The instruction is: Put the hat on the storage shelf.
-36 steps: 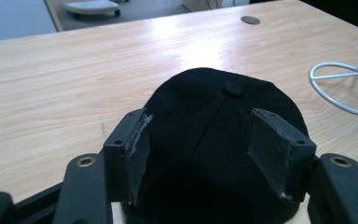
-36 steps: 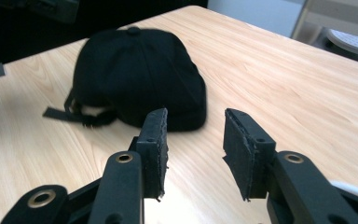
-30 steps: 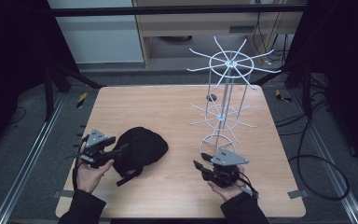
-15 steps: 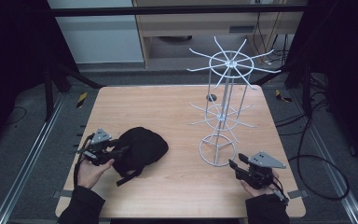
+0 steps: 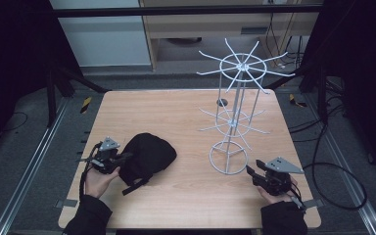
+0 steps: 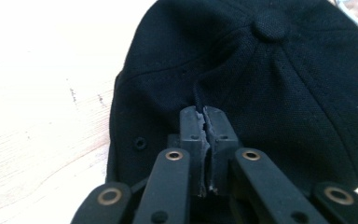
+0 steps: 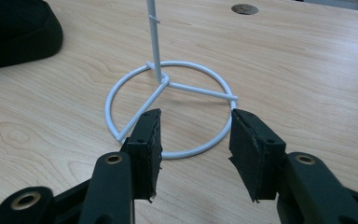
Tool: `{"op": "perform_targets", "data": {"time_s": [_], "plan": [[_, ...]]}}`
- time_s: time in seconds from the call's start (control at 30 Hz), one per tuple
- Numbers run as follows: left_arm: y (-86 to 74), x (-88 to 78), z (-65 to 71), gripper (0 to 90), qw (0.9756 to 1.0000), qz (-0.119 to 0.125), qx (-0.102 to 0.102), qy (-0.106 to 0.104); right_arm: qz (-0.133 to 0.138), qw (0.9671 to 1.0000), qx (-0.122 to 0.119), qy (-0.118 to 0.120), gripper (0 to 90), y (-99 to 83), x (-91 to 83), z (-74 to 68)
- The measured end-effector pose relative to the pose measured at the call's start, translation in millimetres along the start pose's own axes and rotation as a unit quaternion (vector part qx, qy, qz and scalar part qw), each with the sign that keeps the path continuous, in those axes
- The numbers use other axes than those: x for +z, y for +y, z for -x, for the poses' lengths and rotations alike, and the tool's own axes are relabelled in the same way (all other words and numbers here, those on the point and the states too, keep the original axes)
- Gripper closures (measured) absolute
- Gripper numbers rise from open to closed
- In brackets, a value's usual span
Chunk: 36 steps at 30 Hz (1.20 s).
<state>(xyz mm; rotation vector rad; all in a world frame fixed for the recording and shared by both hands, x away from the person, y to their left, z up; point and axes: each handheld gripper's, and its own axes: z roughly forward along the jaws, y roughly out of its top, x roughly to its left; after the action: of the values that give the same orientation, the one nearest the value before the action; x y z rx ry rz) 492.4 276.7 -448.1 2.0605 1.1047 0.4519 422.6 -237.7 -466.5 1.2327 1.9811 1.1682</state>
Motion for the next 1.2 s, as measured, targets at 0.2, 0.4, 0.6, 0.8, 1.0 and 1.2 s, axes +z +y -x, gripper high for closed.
{"op": "perform_targets", "data": {"time_s": [0.2, 0.4, 0.6, 0.8, 1.0, 1.2], "plan": [[0.7, -22.5, -2.6, 89.0, 0.9979, 0.059, -0.025, -0.012, 0.002, 1.0, 0.004, -0.005, 54.4, -0.8, -1.2, 3.6], [3.8, -42.6, 2.2, 89.2, 0.9948, 0.099, -0.022, -0.012, 0.004, 0.9999, 0.008, -0.009, 54.8, -1.5, -2.2, 6.7], [9.4, -54.4, 10.6, 89.4, 0.9899, 0.138, -0.027, -0.015, 0.008, 0.9999, 0.009, -0.012, 55.2, -1.6, -3.3, 8.4], [18.0, -73.0, 21.3, 89.5, 0.9808, 0.193, -0.023, -0.011, 0.009, 0.9998, 0.009, -0.013, 55.4, -1.6, -3.6, 9.8], [29.8, -90.6, 31.2, 89.6, 0.971, 0.237, -0.021, -0.022, 0.015, 0.9997, 0.012, -0.018, 55.7, -1.3, -5.0, 12.1], [45.6, -109.2, 43.8, 89.6, 0.9572, 0.288, -0.013, -0.027, 0.016, 0.9995, 0.016, -0.024, 55.9, -1.5, -5.5, 14.3]]}}
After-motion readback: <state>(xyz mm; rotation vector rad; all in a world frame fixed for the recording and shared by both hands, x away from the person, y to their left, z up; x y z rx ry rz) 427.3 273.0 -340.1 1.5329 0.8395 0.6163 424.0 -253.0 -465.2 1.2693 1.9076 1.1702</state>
